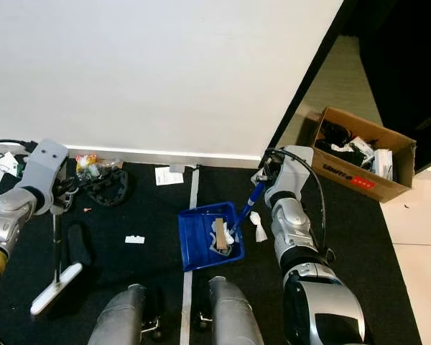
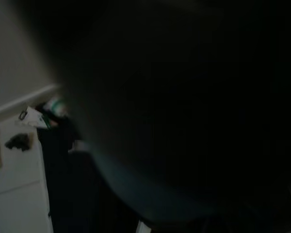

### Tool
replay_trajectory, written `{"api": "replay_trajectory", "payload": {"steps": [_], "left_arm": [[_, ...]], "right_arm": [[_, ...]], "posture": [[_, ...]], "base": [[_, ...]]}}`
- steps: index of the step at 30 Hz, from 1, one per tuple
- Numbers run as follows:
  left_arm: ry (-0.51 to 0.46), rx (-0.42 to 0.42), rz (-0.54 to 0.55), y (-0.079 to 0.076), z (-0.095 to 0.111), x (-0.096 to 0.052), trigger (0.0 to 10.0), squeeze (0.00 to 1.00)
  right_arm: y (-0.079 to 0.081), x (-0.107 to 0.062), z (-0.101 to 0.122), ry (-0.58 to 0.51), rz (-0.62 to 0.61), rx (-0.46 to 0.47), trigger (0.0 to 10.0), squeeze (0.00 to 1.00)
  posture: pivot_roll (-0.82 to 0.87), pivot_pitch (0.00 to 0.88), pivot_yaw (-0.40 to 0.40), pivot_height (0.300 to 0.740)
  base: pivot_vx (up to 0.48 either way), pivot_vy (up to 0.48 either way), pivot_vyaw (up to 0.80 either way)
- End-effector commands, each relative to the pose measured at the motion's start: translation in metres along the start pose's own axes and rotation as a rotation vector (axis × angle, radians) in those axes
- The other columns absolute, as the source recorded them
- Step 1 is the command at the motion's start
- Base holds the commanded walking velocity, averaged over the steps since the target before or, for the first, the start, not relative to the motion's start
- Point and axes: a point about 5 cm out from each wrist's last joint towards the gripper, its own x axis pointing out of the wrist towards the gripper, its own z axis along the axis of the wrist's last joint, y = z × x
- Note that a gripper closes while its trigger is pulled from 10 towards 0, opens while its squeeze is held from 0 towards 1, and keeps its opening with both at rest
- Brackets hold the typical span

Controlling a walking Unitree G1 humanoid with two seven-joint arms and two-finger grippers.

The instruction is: Sweep floor

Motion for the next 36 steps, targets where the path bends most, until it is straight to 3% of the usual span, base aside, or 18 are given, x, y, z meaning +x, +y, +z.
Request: {"api": "replay_trajectory", "payload": {"steps": [1, 2, 4, 5, 6, 9, 10, 12, 13, 15, 16, 18, 20, 22, 23, 26, 30, 36], "left_arm": [[-0.141, -0.036, 0.116, -0.004, 0.021, 0.007, 10.0, 0.0], [-0.141, -0.036, 0.116, -0.004, 0.021, 0.007, 10.0, 0.0], [-0.198, -0.218, 0.221, -0.007, 0.033, 0.014, 10.0, 0.0], [-0.198, -0.218, 0.221, -0.007, 0.033, 0.014, 10.0, 0.0], [-0.219, -0.347, 0.284, -0.012, 0.04, 0.02, 10.0, 0.0], [-0.223, -0.39, 0.301, -0.017, 0.043, 0.022, 10.0, 0.0], [-0.227, -0.434, 0.301, -0.03, 0.05, 0.027, 10.0, 0.0], [-0.202, -0.493, 0.238, -0.057, 0.058, 0.034, 10.0, 0.0], [-0.202, -0.493, 0.238, -0.057, 0.058, 0.034, 10.0, 0.0], [-0.178, -0.542, 0.177, -0.079, 0.061, 0.037, 10.0, 0.0], [-0.178, -0.542, 0.177, -0.079, 0.061, 0.037, 10.0, 0.0], [-0.144, -0.62, 0.089, -0.106, 0.067, 0.04, 10.0, 0.0], [-0.138, -0.644, 0.054, -0.114, 0.07, 0.041, 10.0, 0.0], [-0.178, -0.749, -0.077, -0.133, 0.095, 0.041, 10.0, 0.0], [-0.178, -0.749, -0.077, -0.133, 0.095, 0.041, 10.0, 0.0], [-0.258, -0.895, -0.202, -0.145, 0.131, 0.038, 10.0, 0.0], [-0.343, -1.035, -0.268, -0.144, 0.165, 0.034, 10.0, 0.0], [-0.409, -0.871, -0.264, -0.132, 0.177, 0.032, 10.0, 0.0]], "right_arm": [[0.001, -0.004, -0.01, 0.036, 0.005, 0.017, 10.0, 0.0], [0.001, -0.004, -0.01, 0.036, 0.005, 0.017, 10.0, 0.0], [-0.001, -0.005, -0.01, 0.032, 0.004, 0.009, 10.0, 0.0], [-0.001, -0.005, -0.01, 0.032, 0.004, 0.009, 10.0, 0.0], [-0.003, -0.006, -0.01, 0.029, 0.002, 0.006, 10.0, 0.0], [-0.004, -0.006, -0.01, 0.028, 0.001, 0.005, 10.0, 0.0], [-0.006, -0.007, -0.01, 0.028, -0.002, 0.003, 10.0, 0.0], [-0.007, -0.009, -0.013, 0.032, -0.006, 0.001, 10.0, 0.0], [-0.007, -0.009, -0.013, 0.032, -0.006, 0.001, 10.0, 0.0], [-0.007, -0.011, -0.015, 0.034, -0.009, 0.0, 10.0, 0.0], [-0.007, -0.011, -0.015, 0.034, -0.009, 0.0, 10.0, 0.0], [-0.009, -0.011, -0.015, 0.032, -0.013, 0.001, 10.0, 0.0], [-0.009, -0.011, -0.015, 0.031, -0.015, 0.001, 10.0, 0.0], [-0.011, -0.012, -0.014, 0.031, -0.019, 0.0, 10.0, 0.0], [-0.011, -0.012, -0.014, 0.031, -0.019, 0.0, 10.0, 0.0], [-0.012, -0.011, -0.013, 0.031, -0.02, -0.001, 10.0, 0.0], [-0.01, -0.008, -0.009, 0.027, -0.017, -0.001, 10.0, 0.0], [-0.005, -0.004, -0.004, 0.02, -0.007, 0.005, 10.0, 0.0]], "posture": [[0.03, 0.142, -0.037, 0.74], [0.03, 0.142, -0.037, 0.74], [0.01, 0.167, -0.044, 0.74], [0.01, 0.167, -0.044, 0.74], [0.0, 0.177, -0.043, 0.74], [-0.01, 0.188, -0.043, 0.74], [-0.02, 0.195, -0.042, 0.74], [-0.04, 0.208, -0.039, 0.74], [-0.04, 0.208, -0.039, 0.74], [-0.04, 0.214, -0.035, 0.74], [-0.04, 0.214, -0.035, 0.74], [-0.05, 0.218, -0.03, 0.74], [-0.05, 0.219, -0.03, 0.74], [-0.05, 0.214, -0.03, 0.74], [-0.05, 0.214, -0.03, 0.74], [-0.05, 0.203, -0.031, 0.74], [-0.04, 0.193, -0.033, 0.74], [-0.03, 0.182, -0.033, 0.74]], "base": [[0.0, 0.0, 0.0], [0.0, 0.0, 0.0], [0.0, 0.0, 0.0], [0.0, 0.0, 0.0], [0.0, 0.0, 0.0], [0.0, 0.0, 0.0], [0.0, 0.0, 0.0], [0.0, 0.0, 0.0], [0.0, 0.0, 0.0], [0.0, 0.0, 0.0], [0.0, 0.0, 0.0], [0.0, 0.0, 0.0], [0.0, 0.0, 0.0], [0.0, 0.0, 0.0], [0.0, 0.0, 0.0], [0.0, 0.0, 0.0], [0.0, 0.0, 0.0], [0.0, 0.0, 0.0]]}}
